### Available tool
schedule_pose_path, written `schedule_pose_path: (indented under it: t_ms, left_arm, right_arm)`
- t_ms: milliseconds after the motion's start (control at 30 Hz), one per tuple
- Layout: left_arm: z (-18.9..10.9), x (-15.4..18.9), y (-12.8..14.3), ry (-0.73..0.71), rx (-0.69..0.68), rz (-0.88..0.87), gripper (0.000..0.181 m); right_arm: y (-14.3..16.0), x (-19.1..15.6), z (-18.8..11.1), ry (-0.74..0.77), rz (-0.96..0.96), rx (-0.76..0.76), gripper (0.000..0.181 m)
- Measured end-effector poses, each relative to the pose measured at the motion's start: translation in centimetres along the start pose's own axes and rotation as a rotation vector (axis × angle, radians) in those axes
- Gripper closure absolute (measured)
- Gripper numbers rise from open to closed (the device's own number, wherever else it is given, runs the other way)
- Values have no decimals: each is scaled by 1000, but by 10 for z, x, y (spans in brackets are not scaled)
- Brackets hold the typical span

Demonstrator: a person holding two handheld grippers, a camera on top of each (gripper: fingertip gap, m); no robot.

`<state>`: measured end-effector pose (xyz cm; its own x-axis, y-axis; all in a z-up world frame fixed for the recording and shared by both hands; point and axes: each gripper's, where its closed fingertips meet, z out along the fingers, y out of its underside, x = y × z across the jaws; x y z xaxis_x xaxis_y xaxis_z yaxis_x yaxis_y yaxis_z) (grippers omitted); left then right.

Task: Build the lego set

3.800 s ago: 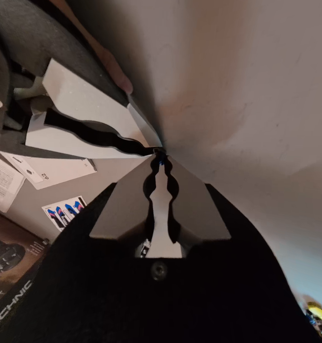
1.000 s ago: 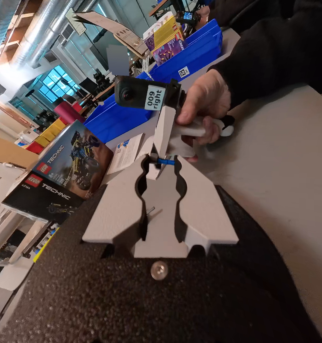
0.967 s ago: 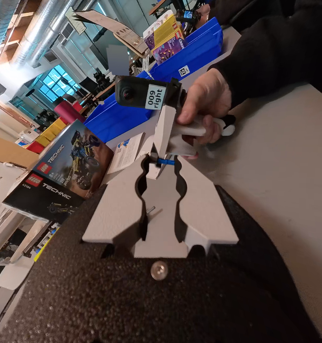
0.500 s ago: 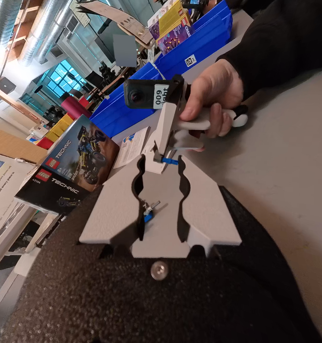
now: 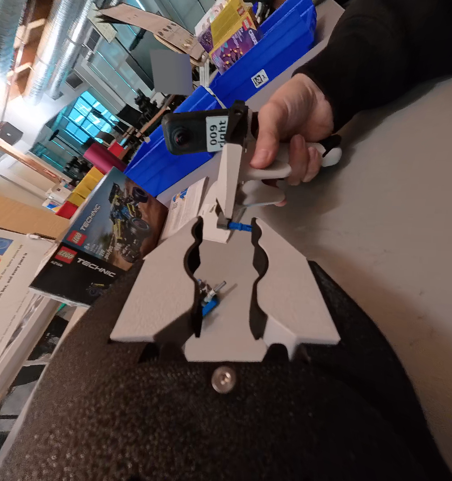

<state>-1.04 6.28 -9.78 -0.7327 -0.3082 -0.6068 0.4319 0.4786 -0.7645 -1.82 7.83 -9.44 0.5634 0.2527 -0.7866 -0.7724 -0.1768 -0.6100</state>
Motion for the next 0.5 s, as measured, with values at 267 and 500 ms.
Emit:
schedule_pose_path:
  t_ms: [267,500]
  left_arm:
    - [-8,-13,-2,-79,2,41,162]
    - [-19,-18,-11,-26,129,-130,155]
  right_arm:
    - [1,-3,-1,-19,-10,-5,175]
    - [-3,-2,-4,3,-87,7,176]
